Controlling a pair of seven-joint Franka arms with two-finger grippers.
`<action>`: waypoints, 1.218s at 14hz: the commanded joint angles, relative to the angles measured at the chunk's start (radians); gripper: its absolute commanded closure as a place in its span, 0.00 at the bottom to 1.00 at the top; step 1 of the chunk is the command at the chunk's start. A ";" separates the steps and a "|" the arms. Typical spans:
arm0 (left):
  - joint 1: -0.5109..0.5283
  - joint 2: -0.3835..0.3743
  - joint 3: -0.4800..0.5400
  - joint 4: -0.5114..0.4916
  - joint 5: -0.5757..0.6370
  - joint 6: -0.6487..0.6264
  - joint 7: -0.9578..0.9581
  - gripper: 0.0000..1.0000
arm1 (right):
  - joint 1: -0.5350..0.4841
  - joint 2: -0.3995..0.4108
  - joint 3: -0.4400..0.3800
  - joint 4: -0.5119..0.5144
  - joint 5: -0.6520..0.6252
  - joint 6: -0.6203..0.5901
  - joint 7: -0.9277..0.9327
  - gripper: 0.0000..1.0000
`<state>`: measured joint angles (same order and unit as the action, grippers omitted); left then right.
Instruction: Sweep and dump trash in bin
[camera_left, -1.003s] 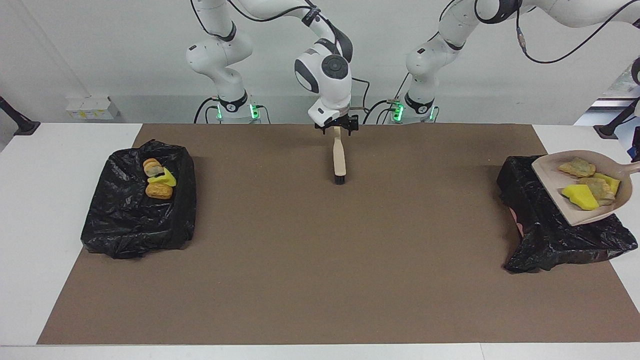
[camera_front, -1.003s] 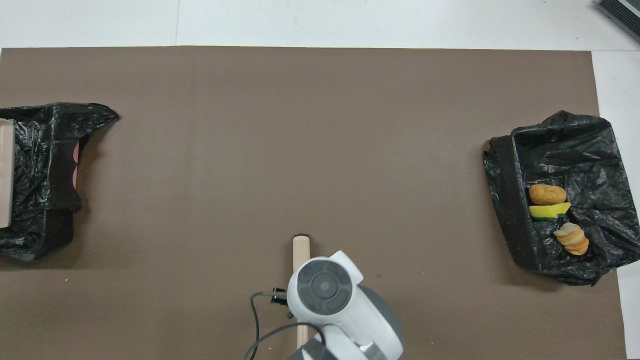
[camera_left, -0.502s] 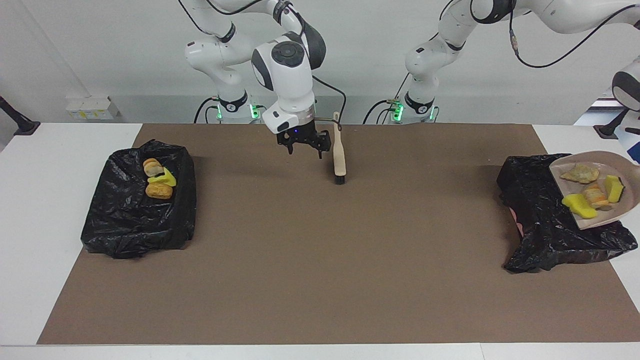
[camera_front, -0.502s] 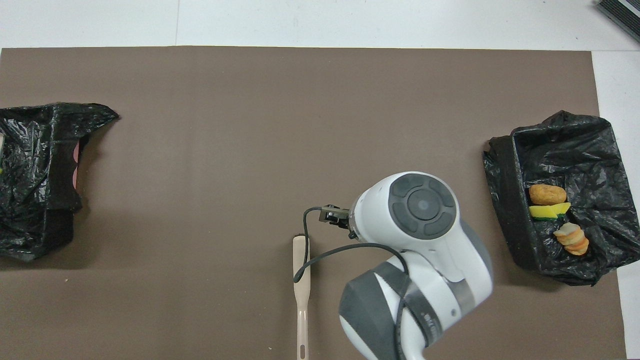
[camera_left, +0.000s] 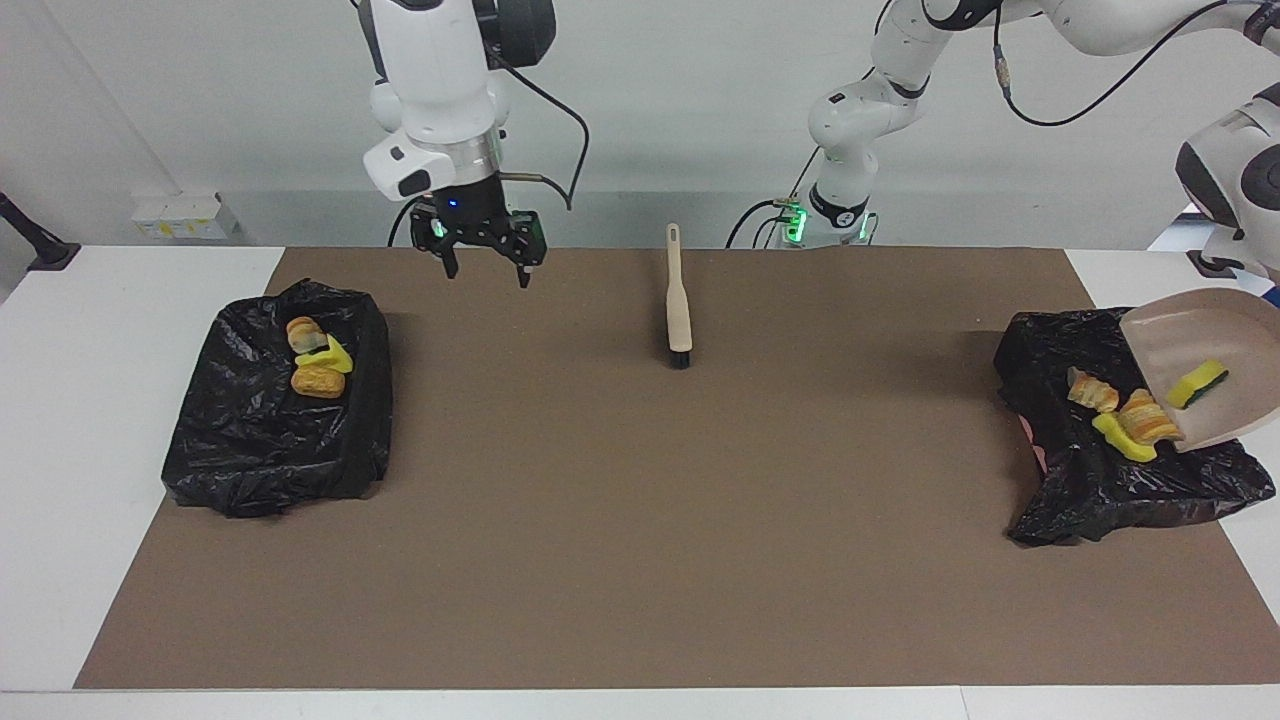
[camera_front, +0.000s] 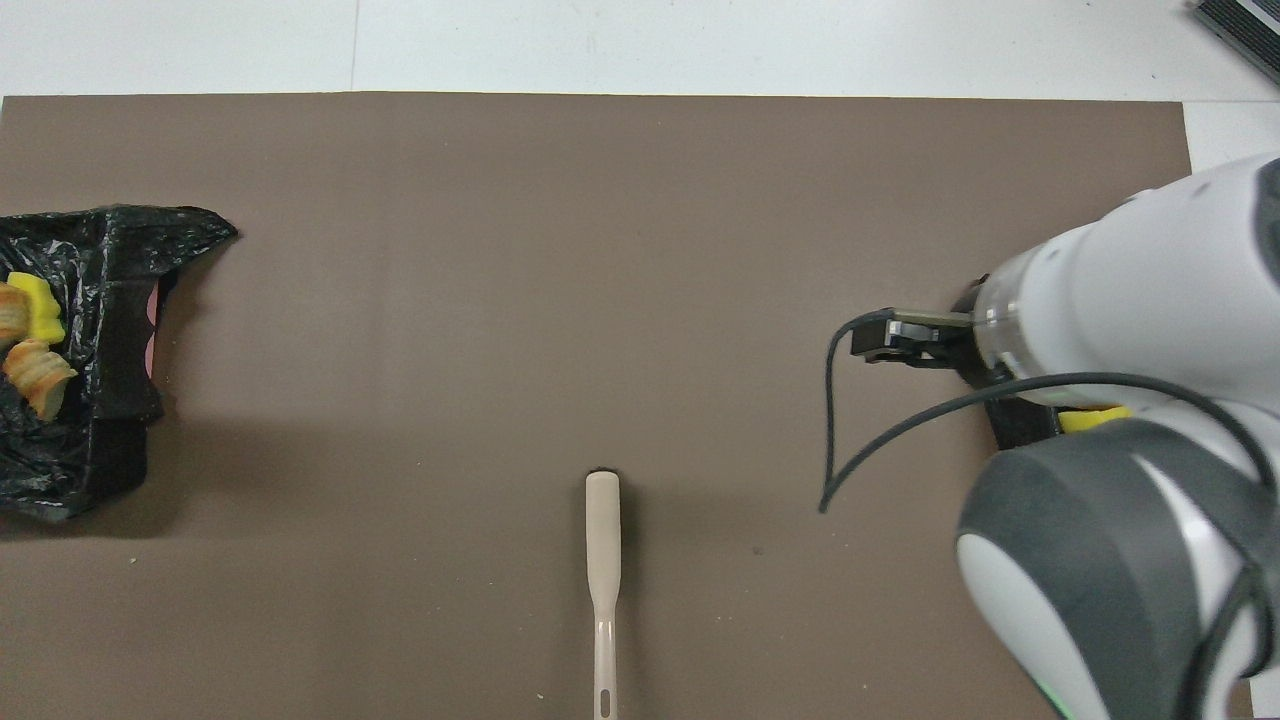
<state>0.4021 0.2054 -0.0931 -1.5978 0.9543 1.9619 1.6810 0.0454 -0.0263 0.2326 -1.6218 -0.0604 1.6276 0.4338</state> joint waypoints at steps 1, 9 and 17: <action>-0.002 -0.081 0.006 -0.063 0.102 0.018 -0.021 1.00 | -0.015 0.028 0.014 0.101 -0.073 -0.109 -0.053 0.00; -0.065 -0.161 -0.002 -0.160 0.149 -0.047 -0.216 1.00 | -0.065 0.063 0.001 0.175 -0.001 -0.167 -0.050 0.00; -0.255 -0.161 -0.007 -0.151 -0.176 -0.296 -0.657 1.00 | -0.128 0.005 0.001 0.069 0.047 -0.137 -0.058 0.00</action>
<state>0.1830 0.0753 -0.1147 -1.7221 0.8539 1.6994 1.1232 -0.0589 0.0176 0.2265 -1.5012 -0.0439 1.4694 0.4001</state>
